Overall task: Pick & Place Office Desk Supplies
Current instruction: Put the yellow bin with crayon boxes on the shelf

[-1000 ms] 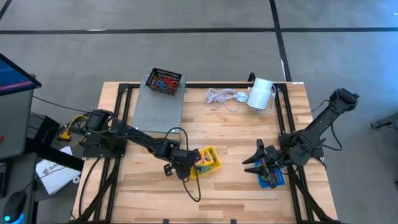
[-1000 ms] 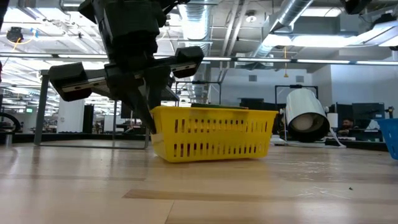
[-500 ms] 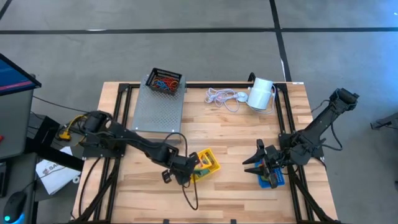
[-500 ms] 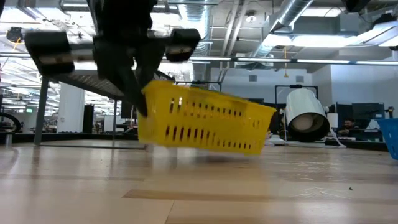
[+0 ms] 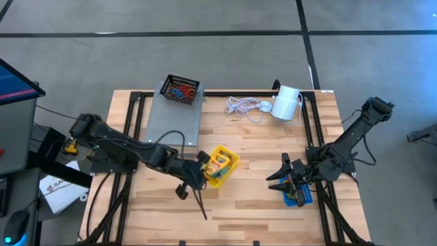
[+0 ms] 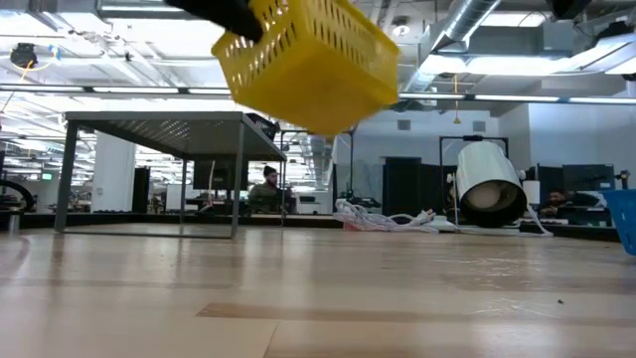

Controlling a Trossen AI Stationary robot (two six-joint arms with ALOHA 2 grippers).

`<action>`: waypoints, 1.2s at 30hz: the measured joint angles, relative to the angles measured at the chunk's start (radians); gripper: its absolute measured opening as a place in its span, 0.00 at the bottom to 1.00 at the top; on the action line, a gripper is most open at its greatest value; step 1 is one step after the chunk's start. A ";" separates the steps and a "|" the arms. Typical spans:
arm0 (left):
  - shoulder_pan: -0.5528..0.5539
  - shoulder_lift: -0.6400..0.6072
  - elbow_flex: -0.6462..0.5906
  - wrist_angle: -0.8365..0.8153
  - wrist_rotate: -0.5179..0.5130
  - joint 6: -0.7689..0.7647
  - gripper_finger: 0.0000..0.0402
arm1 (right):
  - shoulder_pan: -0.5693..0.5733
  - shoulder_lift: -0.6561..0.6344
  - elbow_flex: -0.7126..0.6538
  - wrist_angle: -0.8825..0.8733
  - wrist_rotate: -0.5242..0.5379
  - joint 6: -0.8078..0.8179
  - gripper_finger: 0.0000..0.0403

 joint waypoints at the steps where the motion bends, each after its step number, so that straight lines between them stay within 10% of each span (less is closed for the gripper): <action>1: 0.000 -0.015 0.001 -0.007 -0.017 -0.020 0.00 | 0.000 0.000 0.000 0.000 0.000 0.000 0.33; 20: 0.009 0.109 0.477 -0.577 -0.263 -0.430 0.00 | 0.040 0.000 0.000 0.011 -0.003 0.000 0.33; 36: 0.082 0.198 0.777 -0.991 -0.281 -1.229 0.00 | 0.128 0.000 0.000 0.022 -0.004 0.000 0.33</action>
